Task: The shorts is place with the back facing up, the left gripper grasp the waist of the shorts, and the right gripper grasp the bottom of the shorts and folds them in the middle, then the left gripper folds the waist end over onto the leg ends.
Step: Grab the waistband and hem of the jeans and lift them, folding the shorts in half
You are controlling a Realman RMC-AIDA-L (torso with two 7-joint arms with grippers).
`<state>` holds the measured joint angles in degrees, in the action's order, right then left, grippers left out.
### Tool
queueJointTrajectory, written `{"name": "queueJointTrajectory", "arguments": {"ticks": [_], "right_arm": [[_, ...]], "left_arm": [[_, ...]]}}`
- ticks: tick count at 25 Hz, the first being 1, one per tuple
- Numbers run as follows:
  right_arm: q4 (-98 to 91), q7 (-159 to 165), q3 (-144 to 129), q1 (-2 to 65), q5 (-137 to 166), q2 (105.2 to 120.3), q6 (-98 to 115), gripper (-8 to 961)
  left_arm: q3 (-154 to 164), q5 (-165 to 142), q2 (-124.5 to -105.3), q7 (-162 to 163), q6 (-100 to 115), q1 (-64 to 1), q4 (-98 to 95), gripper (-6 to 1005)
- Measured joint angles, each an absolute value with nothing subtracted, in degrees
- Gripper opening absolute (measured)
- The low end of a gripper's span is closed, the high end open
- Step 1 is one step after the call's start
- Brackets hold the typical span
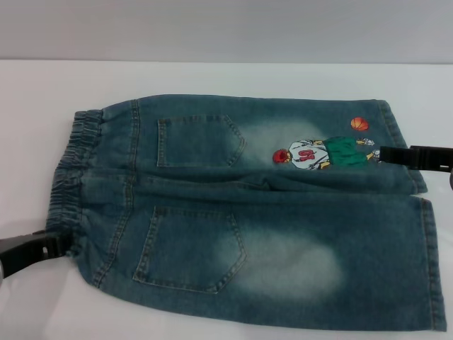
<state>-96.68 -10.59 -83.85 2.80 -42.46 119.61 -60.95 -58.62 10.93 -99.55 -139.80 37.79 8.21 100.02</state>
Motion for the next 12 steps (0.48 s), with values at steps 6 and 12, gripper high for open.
{"name": "queueJointTrajectory", "arguments": {"ticks": [6, 12], "right_arm": [[-96.53, -10.99, -83.70, 2.83, -43.73, 119.52, -61.04, 515], [-96.54, -11.17, -83.82, 2.83, -44.00, 119.56, -61.27, 514]], "left_arm": [[-58.41, 9.32, -99.70, -139.83, 37.72, 8.77, 101.18, 468], [-58.42, 9.31, -99.57, -139.83, 37.70, 8.79, 101.41, 152]]}}
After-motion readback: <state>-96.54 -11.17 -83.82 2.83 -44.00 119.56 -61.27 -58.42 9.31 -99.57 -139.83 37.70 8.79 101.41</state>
